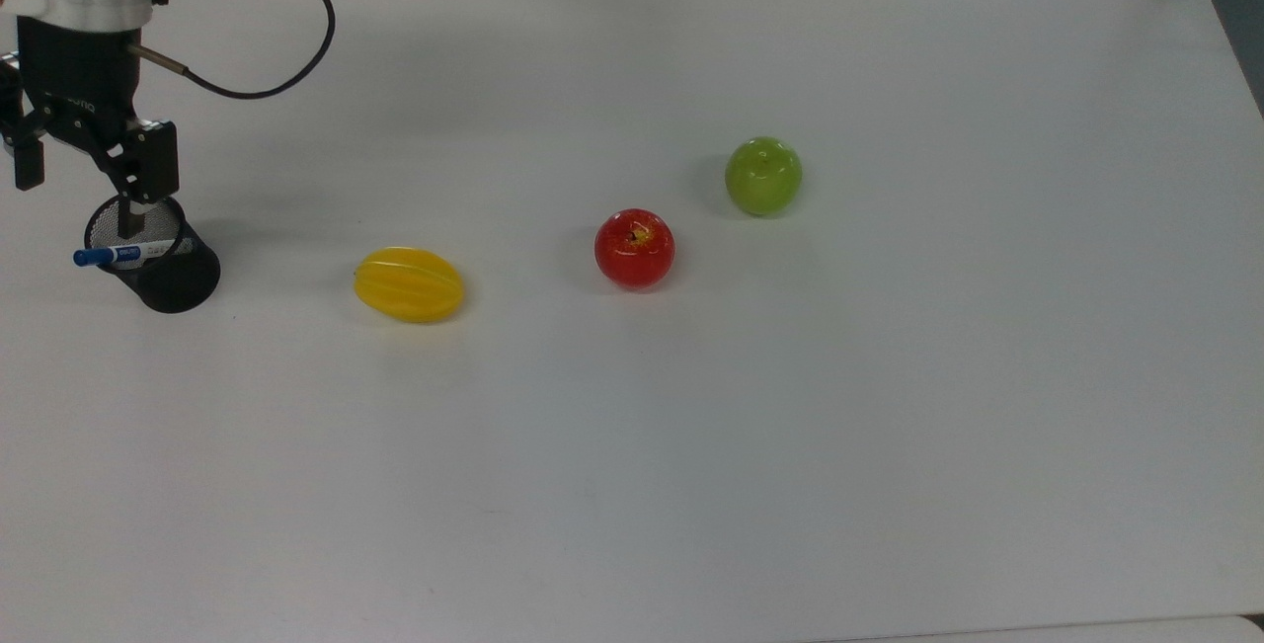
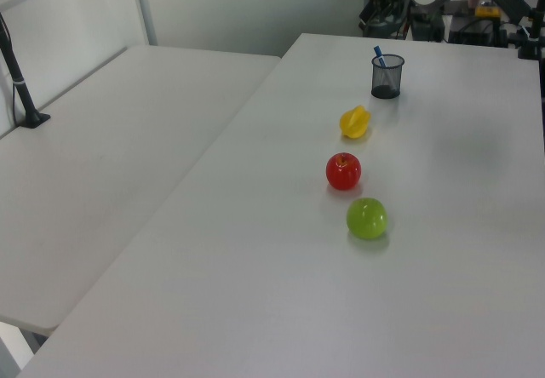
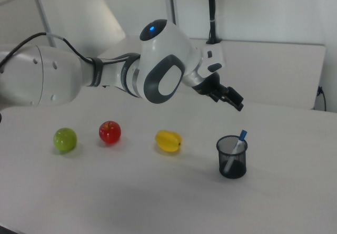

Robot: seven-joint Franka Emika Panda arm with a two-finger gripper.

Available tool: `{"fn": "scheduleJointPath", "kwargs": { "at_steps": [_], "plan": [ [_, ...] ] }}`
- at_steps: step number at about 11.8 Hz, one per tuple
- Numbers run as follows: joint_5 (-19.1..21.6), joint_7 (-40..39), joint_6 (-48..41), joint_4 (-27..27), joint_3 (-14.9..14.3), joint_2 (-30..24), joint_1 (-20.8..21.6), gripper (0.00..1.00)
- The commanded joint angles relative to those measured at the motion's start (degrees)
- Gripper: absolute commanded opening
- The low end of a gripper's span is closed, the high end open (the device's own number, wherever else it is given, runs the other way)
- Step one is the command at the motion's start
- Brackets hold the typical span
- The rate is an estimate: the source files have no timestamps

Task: Take marker pen
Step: 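Move the open gripper over the black mesh pen cup, then lower the gripper onto the marker's blue cap in the cup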

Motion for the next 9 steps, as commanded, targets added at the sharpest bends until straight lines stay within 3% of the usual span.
{"fn": "scheduleJointPath", "kwargs": {
  "at_steps": [1, 3, 9],
  "plan": [
    [-2.89, -1.11, 1.30, -0.06, -0.10, 1.05, 0.19, 1.00],
    [-6.92, -0.85, 1.38, -0.06, -0.10, 2.11, 0.11, 0.96],
    [-7.47, -0.41, 1.39, 0.37, -0.10, 4.04, -2.09, 0.92]
  ]
}}
